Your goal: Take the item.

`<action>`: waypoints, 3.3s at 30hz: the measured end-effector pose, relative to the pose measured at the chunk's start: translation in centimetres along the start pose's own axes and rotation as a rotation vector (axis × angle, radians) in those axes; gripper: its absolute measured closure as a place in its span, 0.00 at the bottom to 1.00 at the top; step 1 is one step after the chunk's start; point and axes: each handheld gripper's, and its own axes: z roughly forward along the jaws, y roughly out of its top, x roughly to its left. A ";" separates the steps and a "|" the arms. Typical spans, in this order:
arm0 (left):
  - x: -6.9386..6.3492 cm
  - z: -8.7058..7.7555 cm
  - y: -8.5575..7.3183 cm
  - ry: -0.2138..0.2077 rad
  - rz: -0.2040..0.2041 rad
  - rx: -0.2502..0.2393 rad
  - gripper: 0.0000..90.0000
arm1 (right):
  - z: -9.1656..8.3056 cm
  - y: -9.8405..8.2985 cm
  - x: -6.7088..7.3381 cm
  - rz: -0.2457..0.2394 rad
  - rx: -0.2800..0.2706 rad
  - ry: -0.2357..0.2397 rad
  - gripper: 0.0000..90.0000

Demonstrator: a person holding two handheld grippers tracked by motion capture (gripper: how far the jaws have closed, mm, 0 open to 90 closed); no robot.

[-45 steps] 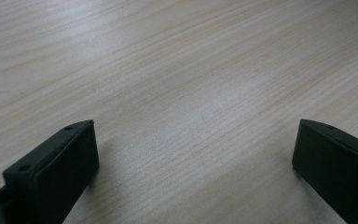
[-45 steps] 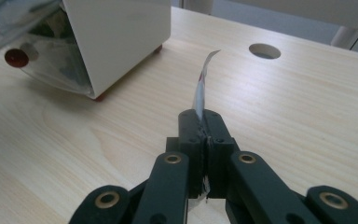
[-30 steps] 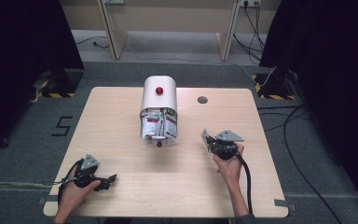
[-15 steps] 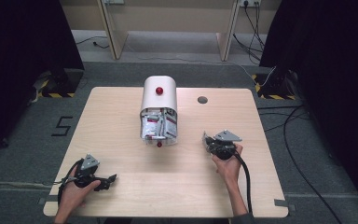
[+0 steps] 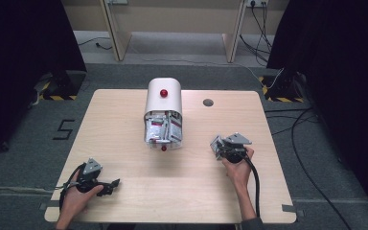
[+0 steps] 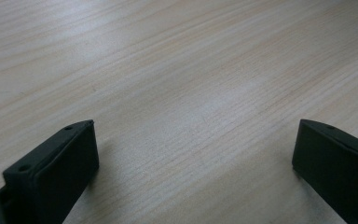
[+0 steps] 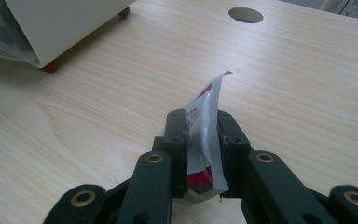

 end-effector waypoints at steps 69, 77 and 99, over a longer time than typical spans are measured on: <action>0.0 0.0 0.0 0.000 0.000 0.000 0.00 | -1.4 0.8 0.4 0.067 0.015 -0.013 0.33; 0.0 0.0 0.0 0.000 0.000 0.000 0.00 | -2.1 0.9 0.7 0.063 0.006 -0.001 0.31; 0.0 0.0 0.0 -0.001 0.000 0.000 0.00 | -4.8 0.6 2.0 0.048 -0.029 0.026 0.25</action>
